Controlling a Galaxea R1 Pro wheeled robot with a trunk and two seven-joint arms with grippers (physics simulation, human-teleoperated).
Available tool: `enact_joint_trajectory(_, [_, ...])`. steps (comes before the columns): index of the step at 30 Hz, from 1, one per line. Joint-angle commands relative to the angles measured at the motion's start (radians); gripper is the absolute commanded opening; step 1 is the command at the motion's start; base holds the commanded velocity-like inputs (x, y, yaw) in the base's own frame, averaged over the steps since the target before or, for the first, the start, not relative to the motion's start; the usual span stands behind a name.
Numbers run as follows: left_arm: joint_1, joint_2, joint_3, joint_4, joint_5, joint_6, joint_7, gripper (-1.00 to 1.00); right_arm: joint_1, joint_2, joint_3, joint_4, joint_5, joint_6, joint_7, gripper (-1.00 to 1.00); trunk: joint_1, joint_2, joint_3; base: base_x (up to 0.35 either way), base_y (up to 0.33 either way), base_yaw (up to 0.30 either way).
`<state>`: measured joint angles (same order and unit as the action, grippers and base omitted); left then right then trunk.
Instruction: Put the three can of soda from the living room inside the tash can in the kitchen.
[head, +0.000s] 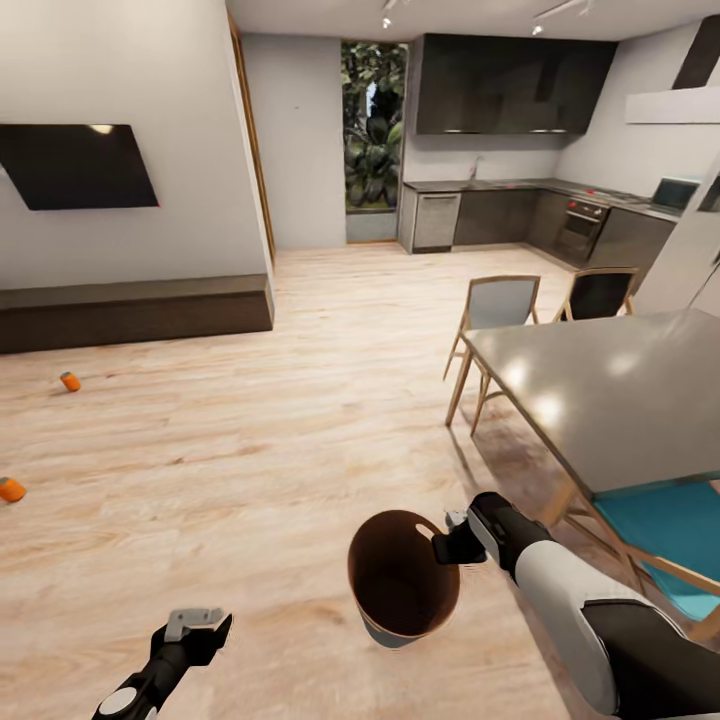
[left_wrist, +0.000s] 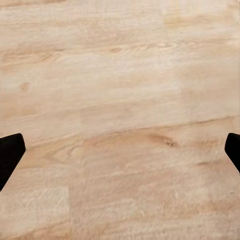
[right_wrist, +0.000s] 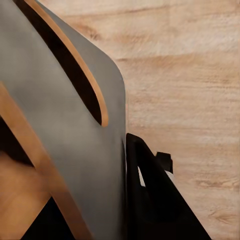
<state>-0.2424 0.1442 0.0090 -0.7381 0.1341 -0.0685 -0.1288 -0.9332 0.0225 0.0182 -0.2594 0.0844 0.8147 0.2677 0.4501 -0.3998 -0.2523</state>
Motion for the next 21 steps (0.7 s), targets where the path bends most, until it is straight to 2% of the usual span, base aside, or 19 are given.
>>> enact_joint_trajectory(1, [0.000,0.000,0.000,0.000,0.000,0.000,0.000,1.00,0.000,0.000,-0.006,0.000,-0.023,0.003,0.006,-1.00,0.000,0.000,0.000,0.286,0.151,0.220])
enact_joint_trajectory(21, [0.000,0.000,0.000,-0.004,-0.001,-0.001,0.000,1.00,0.000,0.000,-0.006,0.000,-0.022,0.003,0.005,-1.00,0.000,0.000,-0.006,0.257,0.179,0.231])
